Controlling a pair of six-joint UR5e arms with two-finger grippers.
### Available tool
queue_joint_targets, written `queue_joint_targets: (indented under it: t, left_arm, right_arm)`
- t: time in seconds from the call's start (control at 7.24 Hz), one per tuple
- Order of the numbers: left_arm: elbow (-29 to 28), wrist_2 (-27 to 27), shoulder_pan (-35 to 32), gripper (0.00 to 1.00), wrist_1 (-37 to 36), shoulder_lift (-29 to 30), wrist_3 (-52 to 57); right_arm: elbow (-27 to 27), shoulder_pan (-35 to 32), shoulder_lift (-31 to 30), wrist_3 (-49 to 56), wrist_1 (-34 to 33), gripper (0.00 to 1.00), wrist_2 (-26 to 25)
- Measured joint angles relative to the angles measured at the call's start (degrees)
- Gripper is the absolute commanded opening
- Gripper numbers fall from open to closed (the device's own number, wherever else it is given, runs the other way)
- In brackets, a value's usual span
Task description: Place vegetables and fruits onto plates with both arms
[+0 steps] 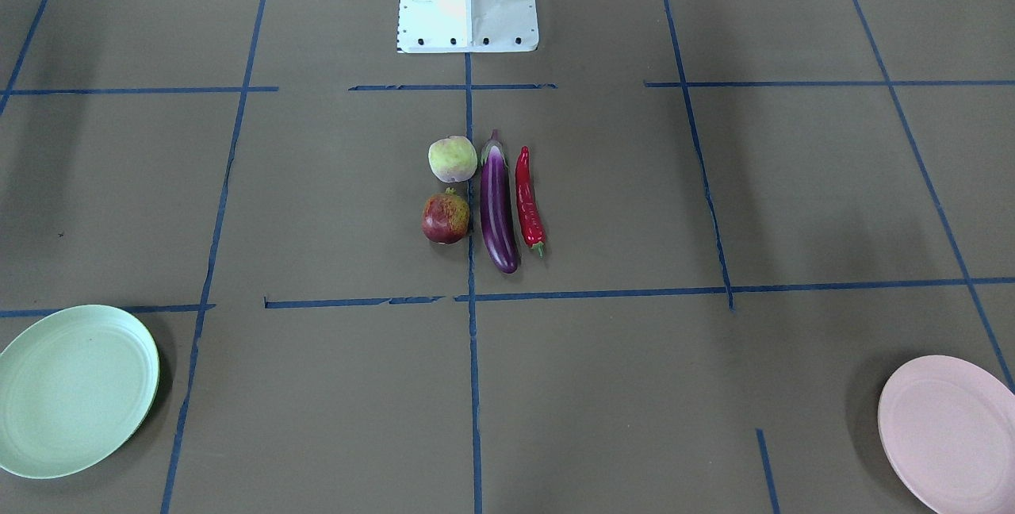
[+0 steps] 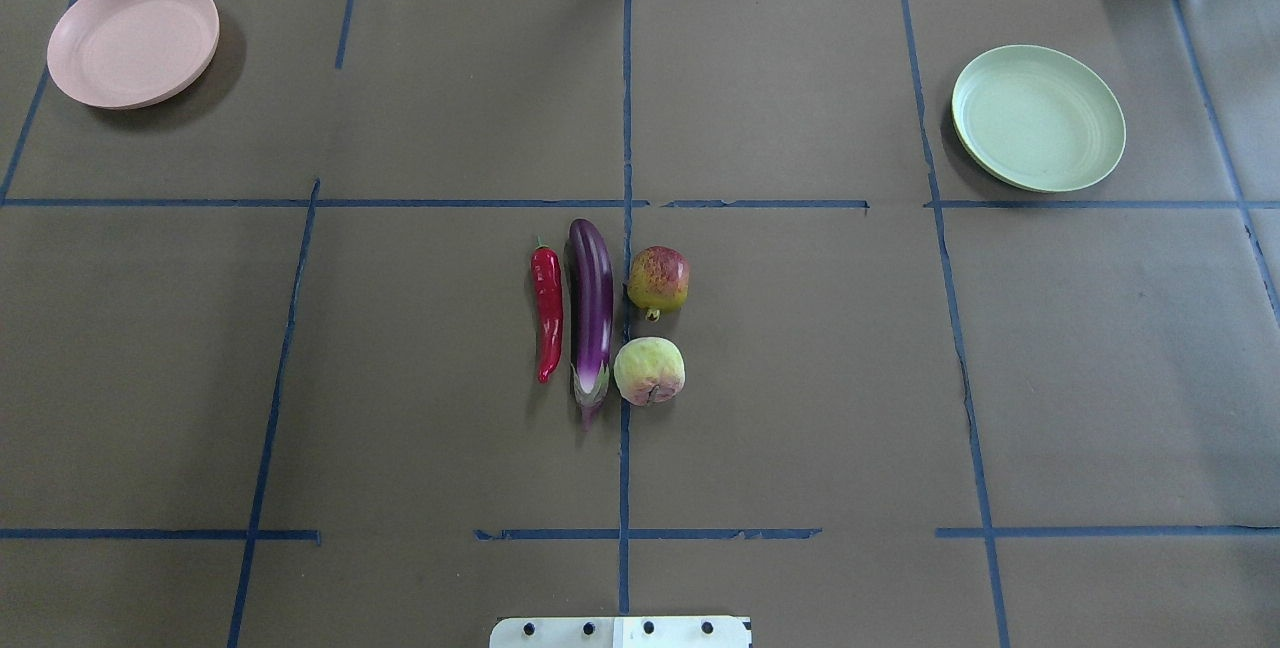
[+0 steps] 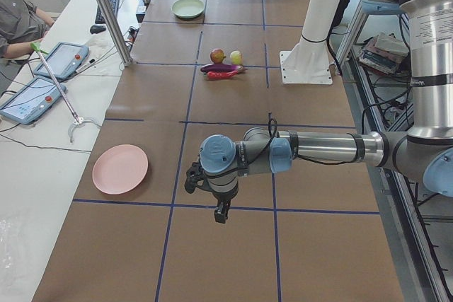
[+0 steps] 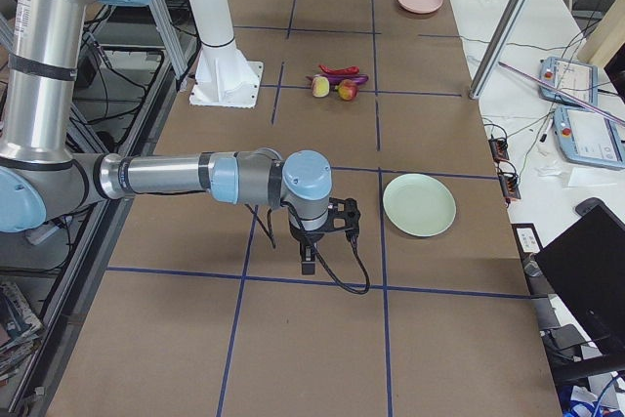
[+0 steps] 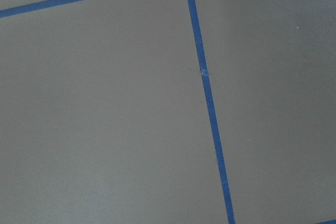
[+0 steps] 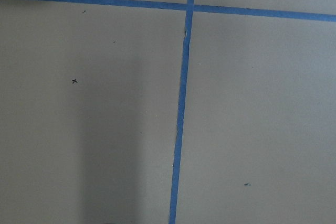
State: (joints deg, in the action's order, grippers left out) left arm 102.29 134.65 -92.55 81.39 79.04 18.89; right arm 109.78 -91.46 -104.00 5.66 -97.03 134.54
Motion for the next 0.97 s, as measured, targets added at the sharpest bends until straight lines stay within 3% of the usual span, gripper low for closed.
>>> queue_joint_targets:
  t: [0.41, 0.97]
  left_arm:
    - [0.4, 0.3, 0.0, 1.0, 0.0, 0.1, 0.3]
    - [0.5, 0.5, 0.1, 1.0, 0.1, 0.2, 0.2]
  right_arm:
    - [0.1, 2.0, 1.7, -0.1, 0.1, 1.0, 0.1]
    - [0.1, 16.1, 16.7, -6.1, 0.0, 1.0, -0.2]
